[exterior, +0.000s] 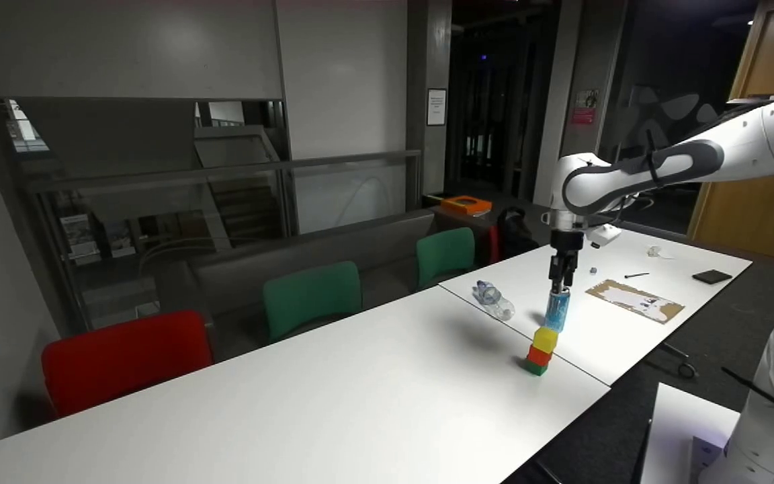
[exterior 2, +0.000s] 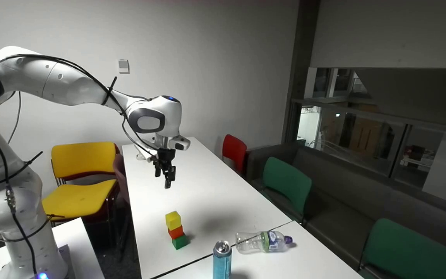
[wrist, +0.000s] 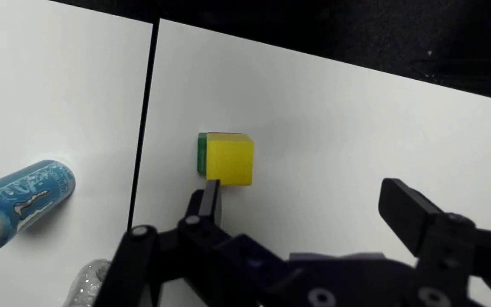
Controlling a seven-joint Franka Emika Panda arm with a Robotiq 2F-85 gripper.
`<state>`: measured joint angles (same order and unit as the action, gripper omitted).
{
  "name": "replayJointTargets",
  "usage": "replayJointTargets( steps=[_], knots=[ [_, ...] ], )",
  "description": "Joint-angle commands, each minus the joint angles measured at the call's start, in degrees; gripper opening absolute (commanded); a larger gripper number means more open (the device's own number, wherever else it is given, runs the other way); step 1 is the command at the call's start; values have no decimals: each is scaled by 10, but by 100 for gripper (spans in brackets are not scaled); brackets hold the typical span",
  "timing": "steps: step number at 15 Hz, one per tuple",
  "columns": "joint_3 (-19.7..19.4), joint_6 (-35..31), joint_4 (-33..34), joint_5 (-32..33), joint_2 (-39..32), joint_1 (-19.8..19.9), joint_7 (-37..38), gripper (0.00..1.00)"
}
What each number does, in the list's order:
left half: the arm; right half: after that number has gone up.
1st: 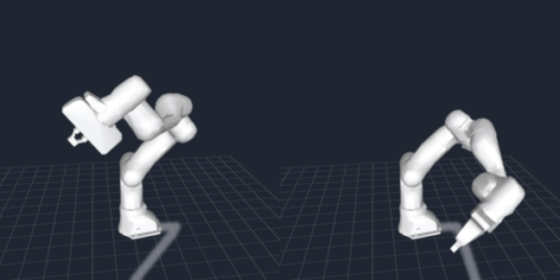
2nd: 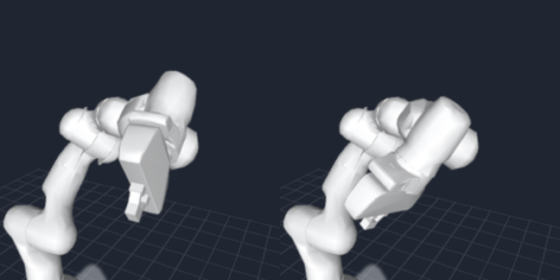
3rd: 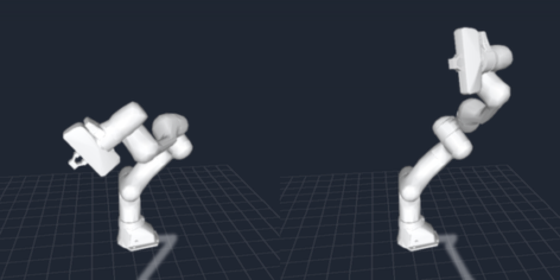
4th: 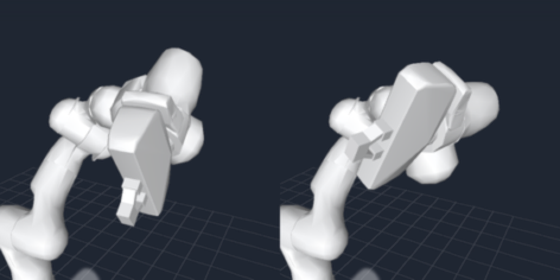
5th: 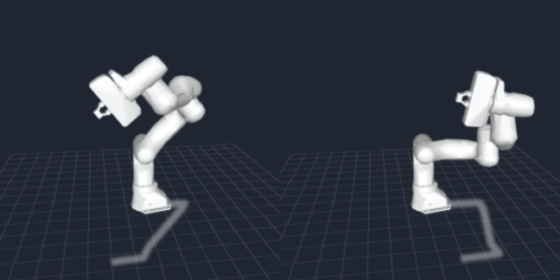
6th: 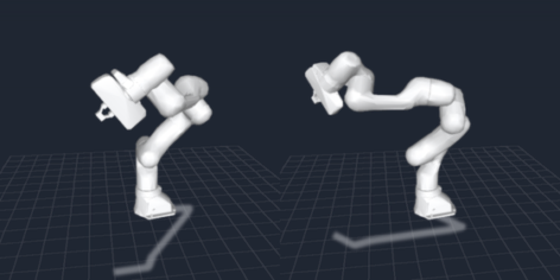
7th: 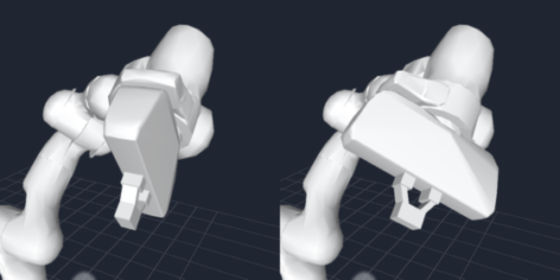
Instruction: Push the blue can to the right
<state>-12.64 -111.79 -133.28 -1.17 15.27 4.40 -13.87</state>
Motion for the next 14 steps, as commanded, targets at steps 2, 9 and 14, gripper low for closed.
replayJointTargets(
  steps=[2,9,14],
  knots=[
    [-10,-65,5,-5,-43,37,18,100],
    [-39,-154,16,-3,-79,85,48,100],
    [-47,-175,68,-28,-117,91,27,100]
  ],
)
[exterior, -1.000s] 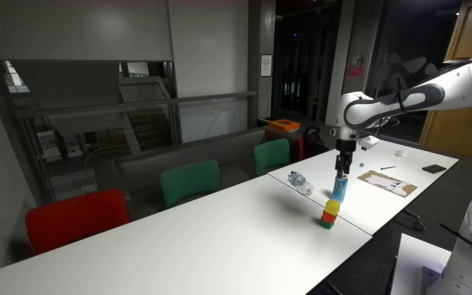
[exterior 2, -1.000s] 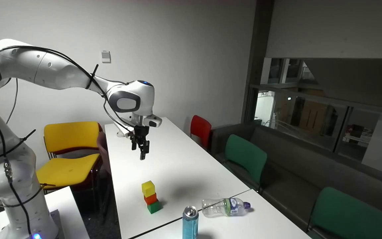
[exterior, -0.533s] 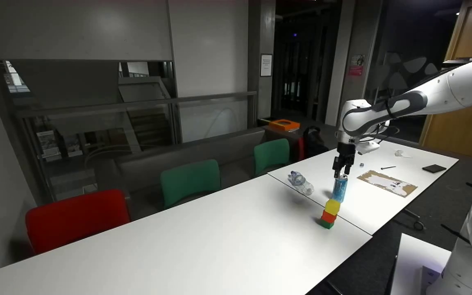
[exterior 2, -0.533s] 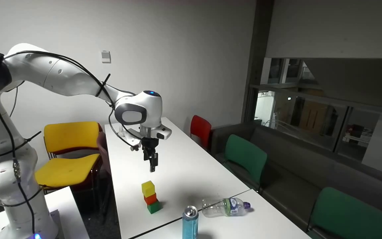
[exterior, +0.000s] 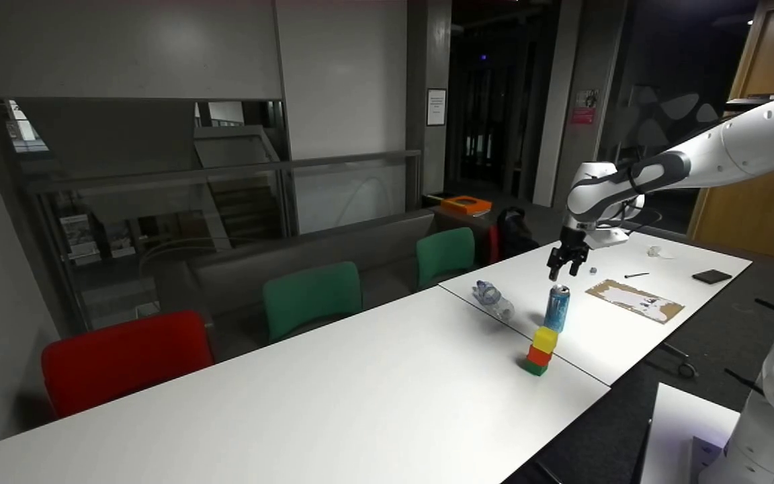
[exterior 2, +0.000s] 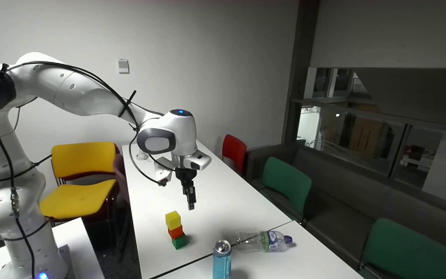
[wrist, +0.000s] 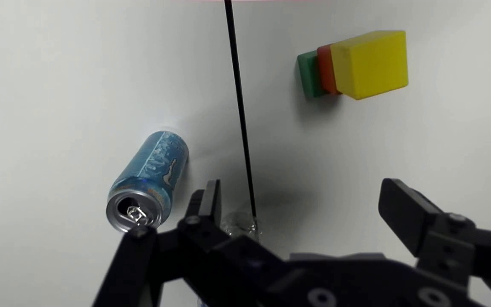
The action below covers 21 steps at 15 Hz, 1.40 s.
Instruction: Push the blue can to the right
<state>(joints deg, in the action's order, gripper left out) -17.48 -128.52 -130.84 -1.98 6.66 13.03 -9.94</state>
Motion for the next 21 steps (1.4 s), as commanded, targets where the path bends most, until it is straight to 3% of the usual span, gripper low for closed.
replayJointTargets(
  steps=[1,5,6,9,16,21],
  knots=[
    [3,-3,58,-24,-40,2,-15,100],
    [13,45,111,-54,-73,0,-18,100],
    [15,16,75,-34,-50,4,-2,100],
    [20,30,95,-40,-67,4,-2,100],
    [8,-34,89,-33,-89,19,-3,100],
    [-2,-42,102,-51,-132,41,-16,100]
  ],
)
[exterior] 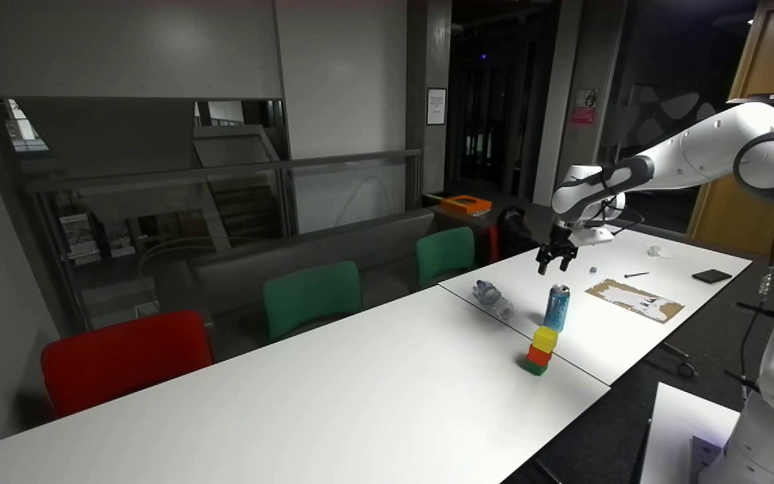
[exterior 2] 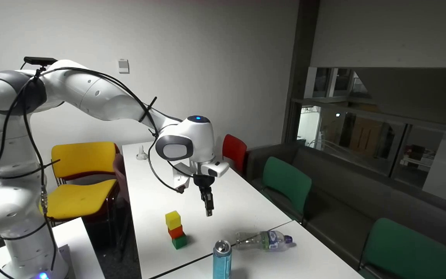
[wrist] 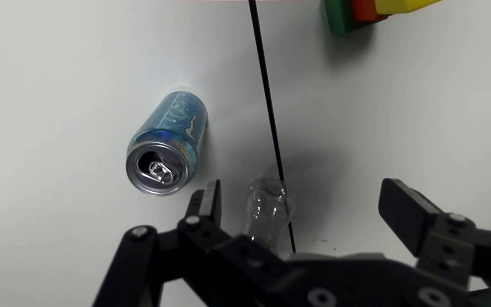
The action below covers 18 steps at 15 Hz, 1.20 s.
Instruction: Push the blue can to the right
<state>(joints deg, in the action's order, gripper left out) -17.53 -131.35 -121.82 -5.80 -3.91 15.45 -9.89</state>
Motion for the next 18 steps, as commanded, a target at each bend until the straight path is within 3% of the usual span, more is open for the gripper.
replayJointTargets(
  steps=[1,8,18],
  knots=[
    [-2,-13,14,-15,-35,21,-19,100],
    [0,5,29,-35,-84,52,-24,100],
    [25,24,53,-129,-137,90,-112,100]
  ],
)
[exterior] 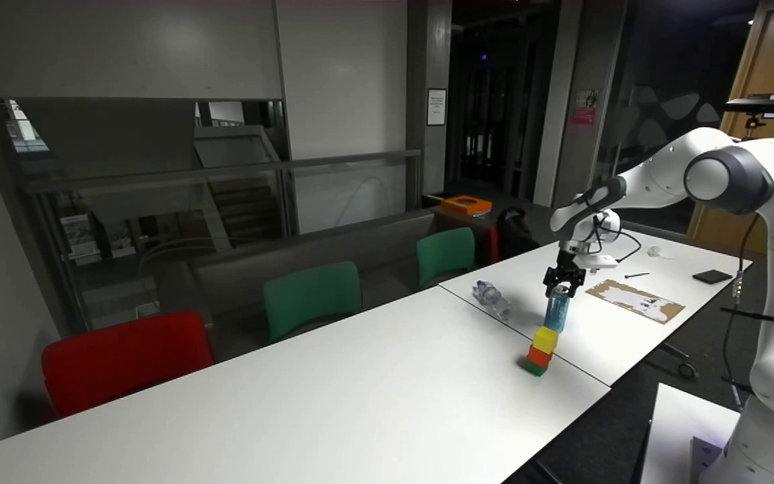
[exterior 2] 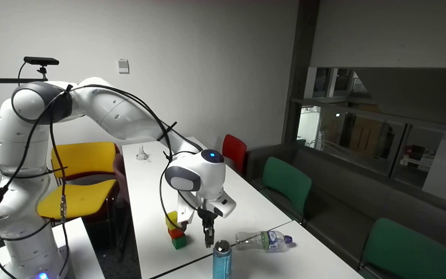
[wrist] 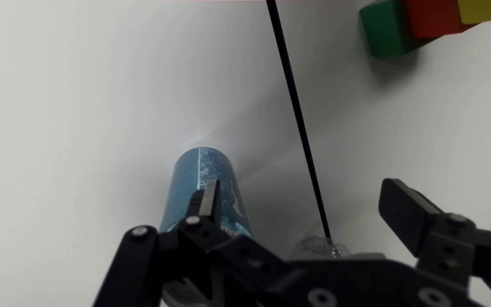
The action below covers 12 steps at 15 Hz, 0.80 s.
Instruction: Push the blue can to the right
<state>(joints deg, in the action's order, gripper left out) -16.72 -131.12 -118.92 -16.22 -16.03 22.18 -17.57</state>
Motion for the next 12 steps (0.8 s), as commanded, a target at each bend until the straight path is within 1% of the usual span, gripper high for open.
replayJointTargets(
  steps=[1,12],
  knots=[
    [19,26,27,-28,-20,25,-39,100],
    [40,49,58,-28,-47,32,-59,100]
  ],
)
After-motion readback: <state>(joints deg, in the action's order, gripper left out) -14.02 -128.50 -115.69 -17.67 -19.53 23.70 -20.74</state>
